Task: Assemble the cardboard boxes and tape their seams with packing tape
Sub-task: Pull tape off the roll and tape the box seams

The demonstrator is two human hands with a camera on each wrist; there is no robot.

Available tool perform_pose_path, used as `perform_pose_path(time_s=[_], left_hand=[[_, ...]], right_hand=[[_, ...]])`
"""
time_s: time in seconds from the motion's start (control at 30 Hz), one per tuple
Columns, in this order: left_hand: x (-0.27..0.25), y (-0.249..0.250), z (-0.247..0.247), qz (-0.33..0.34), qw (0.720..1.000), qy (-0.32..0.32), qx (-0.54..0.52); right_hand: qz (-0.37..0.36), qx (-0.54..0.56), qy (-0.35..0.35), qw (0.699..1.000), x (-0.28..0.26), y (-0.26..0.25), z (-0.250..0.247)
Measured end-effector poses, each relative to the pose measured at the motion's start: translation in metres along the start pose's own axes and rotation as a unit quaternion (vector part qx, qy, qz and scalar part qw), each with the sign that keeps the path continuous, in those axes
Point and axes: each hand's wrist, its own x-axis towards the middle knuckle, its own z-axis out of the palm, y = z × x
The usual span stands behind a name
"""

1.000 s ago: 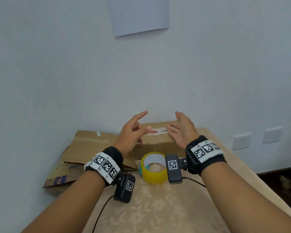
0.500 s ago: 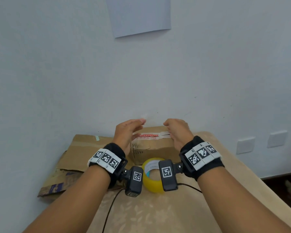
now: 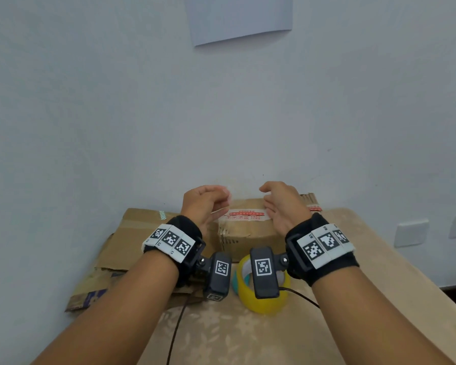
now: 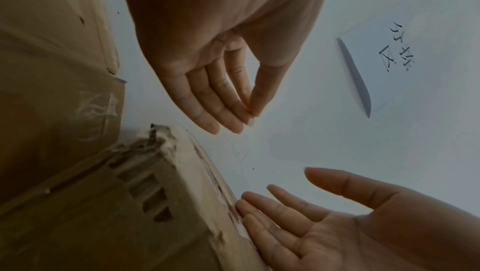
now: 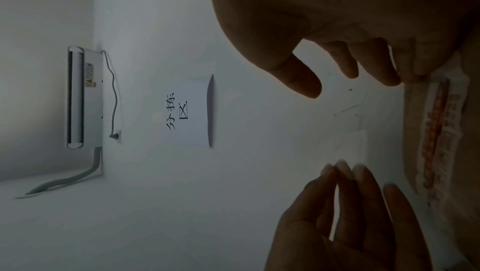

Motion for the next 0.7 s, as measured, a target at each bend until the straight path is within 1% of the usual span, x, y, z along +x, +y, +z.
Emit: perform_pose_path(time_s=[0.13,0.2,0.3,0.4,0.6,0.7], left_hand=[[0.002,-0.004,-0.006,-0.019,0.999,0.031,-0.008],[0.002,-0.005,-0.008,-0.042,0.997,0.046,-0.039],[0.001,-0.006,-0.009,-0.074,0.991,0.051,-0.097],[-0.003,-0.007,-0.007,-0.092,0.986,0.044,-0.135],[-0.018,-0.012,0.004,-0.106,0.985,0.025,-0.133],[-0.029,-0.015,0.008,-0.115,0.982,0.004,-0.147]], right_hand=[[-0.019,-0.006,0.005,1.0,0.004,0.008,0.011],[-0.029,-0.008,0.002,1.0,0.006,0.01,0.013],[-0.042,-0.032,-0.003,0.999,0.005,0.012,0.017],[-0.055,-0.06,-0.001,0.997,0.004,0.011,0.021],[-0.082,-0.087,0.015,0.993,-0.001,0.011,0.021],[-0.084,-0.089,0.002,0.992,-0.005,0.018,0.021]])
